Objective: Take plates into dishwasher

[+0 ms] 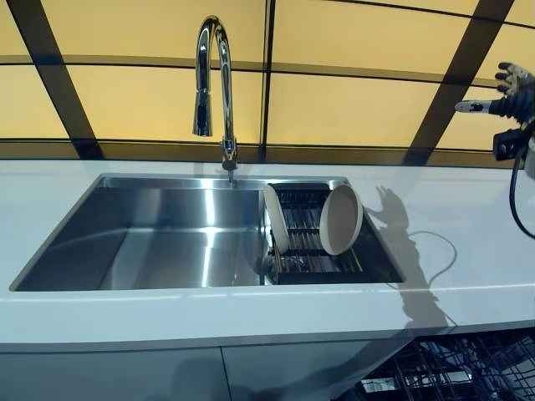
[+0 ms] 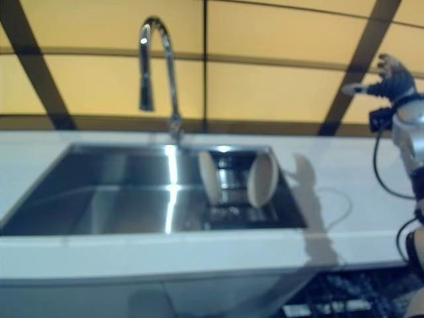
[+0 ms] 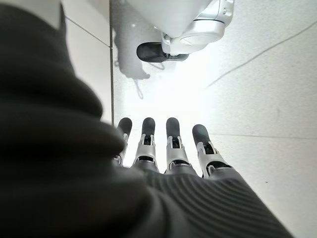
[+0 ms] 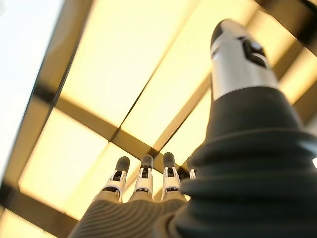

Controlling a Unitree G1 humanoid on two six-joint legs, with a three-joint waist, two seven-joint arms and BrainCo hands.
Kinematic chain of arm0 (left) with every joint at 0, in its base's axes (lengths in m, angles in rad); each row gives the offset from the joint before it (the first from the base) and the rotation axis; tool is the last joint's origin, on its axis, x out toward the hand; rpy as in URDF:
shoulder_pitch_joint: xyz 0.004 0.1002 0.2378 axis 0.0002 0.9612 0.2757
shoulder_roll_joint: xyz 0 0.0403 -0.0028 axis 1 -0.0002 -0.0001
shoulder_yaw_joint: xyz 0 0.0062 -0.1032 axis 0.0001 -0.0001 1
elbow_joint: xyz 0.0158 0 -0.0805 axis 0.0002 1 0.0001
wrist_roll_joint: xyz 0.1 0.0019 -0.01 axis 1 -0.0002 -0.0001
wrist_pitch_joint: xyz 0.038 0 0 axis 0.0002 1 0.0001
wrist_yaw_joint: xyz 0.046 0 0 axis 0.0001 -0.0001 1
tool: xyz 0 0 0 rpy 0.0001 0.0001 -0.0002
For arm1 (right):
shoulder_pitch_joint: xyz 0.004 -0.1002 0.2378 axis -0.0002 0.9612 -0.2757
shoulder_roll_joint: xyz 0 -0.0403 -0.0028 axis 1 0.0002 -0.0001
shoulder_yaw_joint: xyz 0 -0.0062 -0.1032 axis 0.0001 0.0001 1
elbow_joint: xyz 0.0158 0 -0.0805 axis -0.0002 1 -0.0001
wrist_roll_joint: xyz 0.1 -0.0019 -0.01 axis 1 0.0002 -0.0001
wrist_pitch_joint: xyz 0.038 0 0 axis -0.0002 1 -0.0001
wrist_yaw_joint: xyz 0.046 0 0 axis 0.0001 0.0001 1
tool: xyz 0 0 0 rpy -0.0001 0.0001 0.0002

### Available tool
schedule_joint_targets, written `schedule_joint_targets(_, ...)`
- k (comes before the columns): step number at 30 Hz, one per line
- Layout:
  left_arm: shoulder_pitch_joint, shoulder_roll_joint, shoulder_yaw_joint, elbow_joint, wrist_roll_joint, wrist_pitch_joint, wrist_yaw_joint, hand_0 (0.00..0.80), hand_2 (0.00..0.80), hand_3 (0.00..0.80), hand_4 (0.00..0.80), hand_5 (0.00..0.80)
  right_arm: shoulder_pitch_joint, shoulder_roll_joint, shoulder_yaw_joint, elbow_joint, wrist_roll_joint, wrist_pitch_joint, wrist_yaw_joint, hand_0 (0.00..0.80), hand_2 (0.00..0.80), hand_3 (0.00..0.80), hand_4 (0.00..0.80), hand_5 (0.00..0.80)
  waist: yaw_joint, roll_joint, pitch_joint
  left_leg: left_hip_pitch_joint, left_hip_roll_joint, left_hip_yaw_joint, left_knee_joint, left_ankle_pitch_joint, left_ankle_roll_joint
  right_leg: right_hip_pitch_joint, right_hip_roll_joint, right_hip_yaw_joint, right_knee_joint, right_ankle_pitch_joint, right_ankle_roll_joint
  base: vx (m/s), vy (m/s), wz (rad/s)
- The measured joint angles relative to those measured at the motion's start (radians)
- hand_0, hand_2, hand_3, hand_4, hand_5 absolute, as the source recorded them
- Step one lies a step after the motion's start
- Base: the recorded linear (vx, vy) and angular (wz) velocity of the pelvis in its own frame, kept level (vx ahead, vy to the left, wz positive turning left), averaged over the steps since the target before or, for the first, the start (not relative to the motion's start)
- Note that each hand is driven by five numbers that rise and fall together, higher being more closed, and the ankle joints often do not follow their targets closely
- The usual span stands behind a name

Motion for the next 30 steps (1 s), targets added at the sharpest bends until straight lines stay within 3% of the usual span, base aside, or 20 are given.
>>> schedule_joint_targets(8, -0.009, 0.000, -0.001, -0.002, 0.000, 0.011, 0.014, 0.000, 0.000, 0.000, 0.000, 0.000, -0.130, 0.079, 0.134, 0.027, -0.157, 0.175, 0.090, 0.000, 0.000, 0.000, 0.000, 0.000, 0.030, -0.011, 0.002, -0.017, -0.004, -0.017, 0.005, 0.002, 0.001, -0.009, -0.003, -0.021, 0.001, -0.001, 0.001, 0.072, 0.008, 0.06)
schedule_joint_targets(15, -0.009, 0.005, -0.021, 0.000, 0.010, 0.025, 0.018, 0.000, 0.000, 0.000, 0.000, 0.000, -0.164, 0.123, 0.210, 0.071, -0.193, 0.267, 0.142, 0.000, 0.000, 0.000, 0.000, 0.000, 0.056, -0.019, 0.005, -0.066, -0.006, -0.030, 0.006, 0.014, -0.001, -0.052, -0.002, -0.032, 0.004, 0.001, -0.001, 0.004, -0.009, 0.06)
schedule_joint_targets(30, -0.043, 0.015, -0.023, -0.001, 0.009, 0.022, 0.018, 0.000, 0.000, 0.000, 0.000, 0.000, -0.170, 0.170, 0.223, 0.156, -0.194, 0.301, 0.245, 0.000, 0.000, 0.000, 0.000, 0.000, 0.079, -0.037, 0.066, -0.103, -0.006, -0.035, 0.006, 0.018, -0.002, -0.087, -0.002, -0.042, 0.004, 0.005, -0.002, -0.029, -0.008, 0.01)
